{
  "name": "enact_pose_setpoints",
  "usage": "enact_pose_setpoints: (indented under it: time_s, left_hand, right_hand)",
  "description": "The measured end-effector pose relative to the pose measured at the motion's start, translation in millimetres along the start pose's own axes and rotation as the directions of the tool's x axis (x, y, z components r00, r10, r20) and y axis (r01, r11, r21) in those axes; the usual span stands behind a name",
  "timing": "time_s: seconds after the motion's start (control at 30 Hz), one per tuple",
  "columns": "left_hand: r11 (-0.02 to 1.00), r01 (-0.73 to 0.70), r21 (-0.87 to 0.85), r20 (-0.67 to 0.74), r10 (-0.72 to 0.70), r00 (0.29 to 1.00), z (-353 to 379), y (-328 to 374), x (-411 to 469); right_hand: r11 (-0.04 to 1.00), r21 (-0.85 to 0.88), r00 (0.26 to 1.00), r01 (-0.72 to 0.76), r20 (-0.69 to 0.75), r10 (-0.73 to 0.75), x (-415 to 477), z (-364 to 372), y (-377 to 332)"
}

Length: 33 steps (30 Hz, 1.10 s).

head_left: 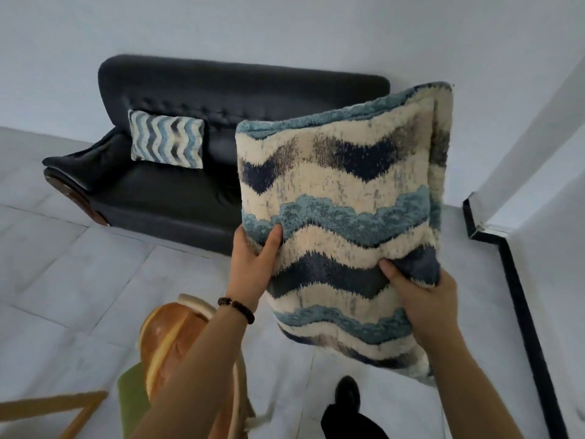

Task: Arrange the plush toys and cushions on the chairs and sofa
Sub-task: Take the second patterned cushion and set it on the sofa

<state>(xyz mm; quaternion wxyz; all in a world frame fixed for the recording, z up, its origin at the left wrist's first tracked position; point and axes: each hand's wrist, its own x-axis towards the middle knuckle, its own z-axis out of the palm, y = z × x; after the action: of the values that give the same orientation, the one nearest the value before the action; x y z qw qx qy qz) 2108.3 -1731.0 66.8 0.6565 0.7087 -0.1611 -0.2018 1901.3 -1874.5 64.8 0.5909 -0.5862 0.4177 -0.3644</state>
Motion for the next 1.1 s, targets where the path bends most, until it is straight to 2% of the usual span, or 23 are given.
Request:
enact_pose_setpoints:
  time_s: [0.1,0.17,0.23,0.3,0.33,0.37,0.43,0.47,0.5,0.57,0.63,0.77,0.83,0.9,1.0,1.1]
  left_hand:
    - [0.998,0.057,-0.023,-0.110,-0.059,0.992,7,14,60]
    - [0.998,0.061,0.020,-0.209,-0.055,0.976,5,25,91]
    - [0.996,0.012,0.093,-0.279,0.014,0.960,1,33,121]
    - [0.966,-0.077,0.245,-0.277,0.146,0.950,-6,39,153]
    - [0.902,-0.141,0.407,-0.238,0.254,0.938,-9,40,171]
    - [0.769,-0.212,0.603,-0.167,0.382,0.909,-13,38,192]
    - [0.354,-0.334,0.873,0.075,0.581,0.810,-19,32,234]
    - [0.180,-0.362,0.915,0.193,0.594,0.781,-22,31,260]
    - [0.074,-0.380,0.922,0.274,0.567,0.777,-26,31,284]
    - [-0.020,-0.428,0.904,0.379,0.500,0.779,-34,29,336]
    - [-0.026,-0.458,0.889,0.406,0.510,0.758,-42,23,378]
    - [0.128,-0.412,0.902,0.281,0.550,0.787,-38,21,448]
    - [0.193,-0.419,0.887,0.242,0.579,0.779,-31,18,484]
    - [0.243,-0.432,0.869,0.220,0.592,0.775,-28,18,526]
    - [0.330,-0.379,0.865,0.170,0.519,0.838,-29,14,591]
    - [0.263,-0.381,0.886,0.249,0.421,0.872,-30,4,650]
  right_hand:
    - [0.999,-0.050,0.993,0.010,0.116,-0.004,84,35,-14]
    - [0.990,-0.126,0.980,0.061,0.193,-0.036,132,68,-21]
    - [0.971,-0.196,0.958,0.140,0.275,-0.083,169,108,-22]
    - [0.944,-0.252,0.932,0.215,0.342,-0.121,201,147,-19]
    - [0.924,-0.286,0.911,0.253,0.392,-0.128,217,166,-16]
    - [0.899,-0.329,0.887,0.289,0.446,-0.121,234,184,-12]
    - [0.845,-0.407,0.843,0.347,0.530,-0.091,265,215,-7]
    - [0.818,-0.424,0.817,0.389,0.568,-0.094,282,232,-5]
    - [0.781,-0.439,0.788,0.444,0.607,-0.107,298,247,-4]
    - [0.701,-0.463,0.733,0.543,0.668,-0.127,328,277,-3]
    - [0.682,-0.480,0.718,0.552,0.689,-0.096,353,303,-7]
    - [0.700,-0.537,0.750,0.471,0.662,0.004,405,346,-17]
    - [0.694,-0.572,0.795,0.438,0.606,-0.002,434,355,-14]
    - [0.647,-0.630,0.835,0.431,0.549,-0.022,469,360,-2]
    - [0.501,-0.733,0.859,0.460,0.510,-0.043,524,363,27]
    - [0.419,-0.782,0.869,0.462,0.494,-0.036,568,389,52]
